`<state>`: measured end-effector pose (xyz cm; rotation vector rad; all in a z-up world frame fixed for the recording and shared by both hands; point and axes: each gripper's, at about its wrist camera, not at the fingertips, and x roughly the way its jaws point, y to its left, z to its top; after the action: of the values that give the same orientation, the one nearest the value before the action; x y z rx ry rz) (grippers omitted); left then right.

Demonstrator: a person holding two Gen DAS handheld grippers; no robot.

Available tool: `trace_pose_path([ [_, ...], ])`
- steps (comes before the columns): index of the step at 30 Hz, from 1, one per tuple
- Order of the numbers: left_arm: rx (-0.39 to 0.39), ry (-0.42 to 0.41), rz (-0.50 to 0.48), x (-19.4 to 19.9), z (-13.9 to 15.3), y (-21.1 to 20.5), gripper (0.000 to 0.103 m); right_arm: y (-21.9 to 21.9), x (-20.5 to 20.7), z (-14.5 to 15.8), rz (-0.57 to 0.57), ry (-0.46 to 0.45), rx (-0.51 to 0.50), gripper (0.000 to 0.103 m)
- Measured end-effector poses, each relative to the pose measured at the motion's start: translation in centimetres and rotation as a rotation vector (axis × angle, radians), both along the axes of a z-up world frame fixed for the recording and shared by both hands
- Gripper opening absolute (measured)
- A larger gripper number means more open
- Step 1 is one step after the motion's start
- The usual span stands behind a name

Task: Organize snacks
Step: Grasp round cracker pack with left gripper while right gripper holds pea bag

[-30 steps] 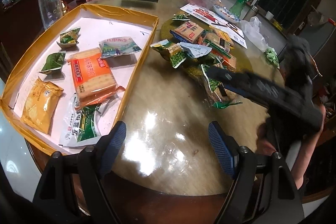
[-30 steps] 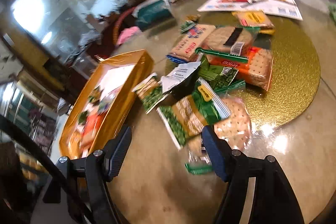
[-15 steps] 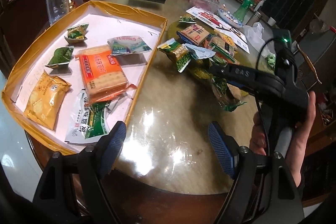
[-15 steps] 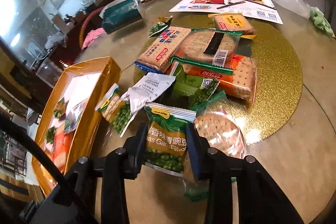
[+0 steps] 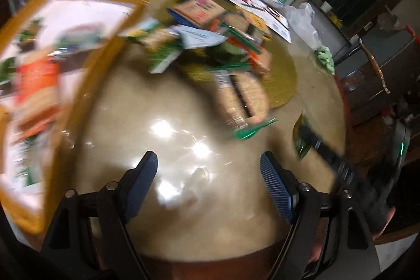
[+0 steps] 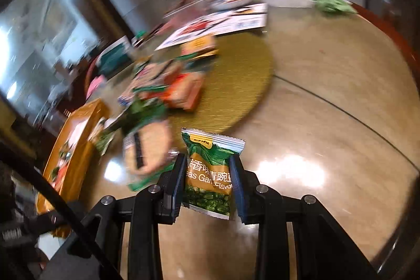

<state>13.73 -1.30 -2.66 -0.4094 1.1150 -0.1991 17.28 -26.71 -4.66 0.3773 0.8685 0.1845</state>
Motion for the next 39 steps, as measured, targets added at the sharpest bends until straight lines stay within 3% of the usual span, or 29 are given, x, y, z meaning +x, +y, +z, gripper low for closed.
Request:
trace_pose_path([
  [4,0.019,0.046,0.016,4.4,-1.4,-2.5,0.081,-1.3,-0.7,-0.7,-0.075,-0.024,-0.002,0.032],
  [7,0.105,0.044,0.058,6.8,-2.2,-4.2,0.081,-1.3,-0.9,-0.9,-0.085,-0.043,0.002,0.032],
  [13,0.181,0.027,0.139,8.6,-2.4,-5.7,0.086,-2.1,-1.3,-1.0,-0.081,-0.064,0.026,0.032],
  [17,0.356,0.037,0.049,9.2,-3.1,-8.0,0.088,-2.2,-1.5,-1.1,-0.082,-0.067,0.034,0.032],
  [20,0.385,0.01,0.024,8.3,-3.3,-7.7,0.087,-2.0,-1.7,-1.1,-0.072,-0.072,0.027,0.032],
  [23,0.38,-0.019,0.01,6.5,-3.0,-6.6,0.077,-2.0,-1.8,-1.0,-0.068,-0.076,0.023,0.032],
  [30,0.407,-0.071,-0.1,-0.1,-2.7,-5.2,0.077,-1.3,-2.0,-0.7,-0.045,-0.1,0.003,0.032],
  [33,0.434,-0.085,-0.112,-2.5,-2.9,-4.1,0.081,-1.2,-2.0,-0.7,-0.037,-0.099,0.003,0.032],
  [39,0.437,-0.114,-0.097,-2.9,-2.9,-3.7,0.081,-1.6,-2.1,-0.6,-0.075,-0.099,-0.004,0.032],
])
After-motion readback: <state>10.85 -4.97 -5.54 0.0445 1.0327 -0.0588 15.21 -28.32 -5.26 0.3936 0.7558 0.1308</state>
